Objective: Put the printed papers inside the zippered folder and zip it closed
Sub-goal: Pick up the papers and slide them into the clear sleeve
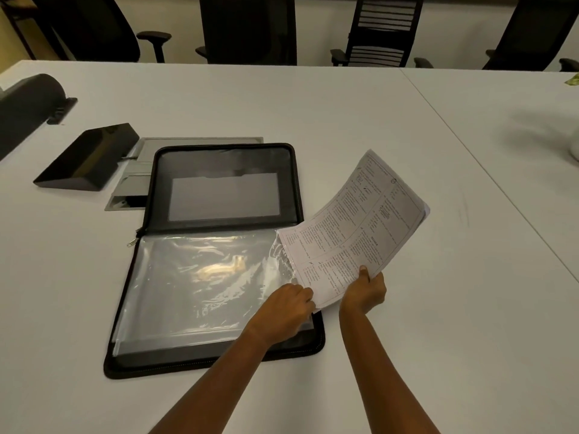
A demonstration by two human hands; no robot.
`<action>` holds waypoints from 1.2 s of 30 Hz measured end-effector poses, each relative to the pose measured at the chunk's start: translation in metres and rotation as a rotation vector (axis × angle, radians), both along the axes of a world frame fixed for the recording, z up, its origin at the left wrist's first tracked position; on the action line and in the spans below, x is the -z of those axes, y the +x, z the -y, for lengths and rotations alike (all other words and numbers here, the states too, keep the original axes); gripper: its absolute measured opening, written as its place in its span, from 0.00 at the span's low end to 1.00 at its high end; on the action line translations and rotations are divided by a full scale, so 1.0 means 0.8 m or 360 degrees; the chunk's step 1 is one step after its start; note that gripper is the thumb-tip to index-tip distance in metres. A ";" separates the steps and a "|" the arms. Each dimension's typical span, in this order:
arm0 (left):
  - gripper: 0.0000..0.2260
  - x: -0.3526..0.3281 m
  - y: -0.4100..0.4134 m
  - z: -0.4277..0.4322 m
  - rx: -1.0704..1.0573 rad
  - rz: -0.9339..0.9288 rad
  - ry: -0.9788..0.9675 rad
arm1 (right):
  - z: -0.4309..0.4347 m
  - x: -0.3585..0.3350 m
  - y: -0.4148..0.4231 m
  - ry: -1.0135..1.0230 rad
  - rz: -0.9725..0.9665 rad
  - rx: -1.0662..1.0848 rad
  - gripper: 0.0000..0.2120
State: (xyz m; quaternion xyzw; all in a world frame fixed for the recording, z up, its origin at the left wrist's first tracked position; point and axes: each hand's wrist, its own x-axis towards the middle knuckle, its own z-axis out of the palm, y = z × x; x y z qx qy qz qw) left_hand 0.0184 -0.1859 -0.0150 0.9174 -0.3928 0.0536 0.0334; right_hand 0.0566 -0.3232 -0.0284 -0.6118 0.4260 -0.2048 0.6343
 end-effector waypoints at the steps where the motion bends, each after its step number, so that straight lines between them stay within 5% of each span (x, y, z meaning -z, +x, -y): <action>1: 0.13 0.001 0.001 0.001 0.0016 0.0012 0.0013 | -0.003 0.000 -0.001 -0.0001 0.0002 0.0009 0.12; 10: 0.12 0.015 -0.002 0.014 -0.0051 0.0064 0.0117 | -0.026 0.009 -0.006 0.0320 -0.0046 0.0236 0.10; 19: 0.16 0.021 -0.004 0.006 -0.0116 0.0030 0.0040 | -0.013 -0.010 -0.019 0.1312 -0.0048 0.0319 0.16; 32: 0.23 0.024 -0.007 -0.006 -0.0390 -0.0240 -0.0087 | -0.019 -0.003 -0.057 0.1069 -0.0100 -0.0815 0.20; 36: 0.22 0.026 -0.009 -0.003 -0.0469 -0.0259 -0.0217 | -0.022 -0.003 -0.056 0.0963 -0.0149 -0.0866 0.21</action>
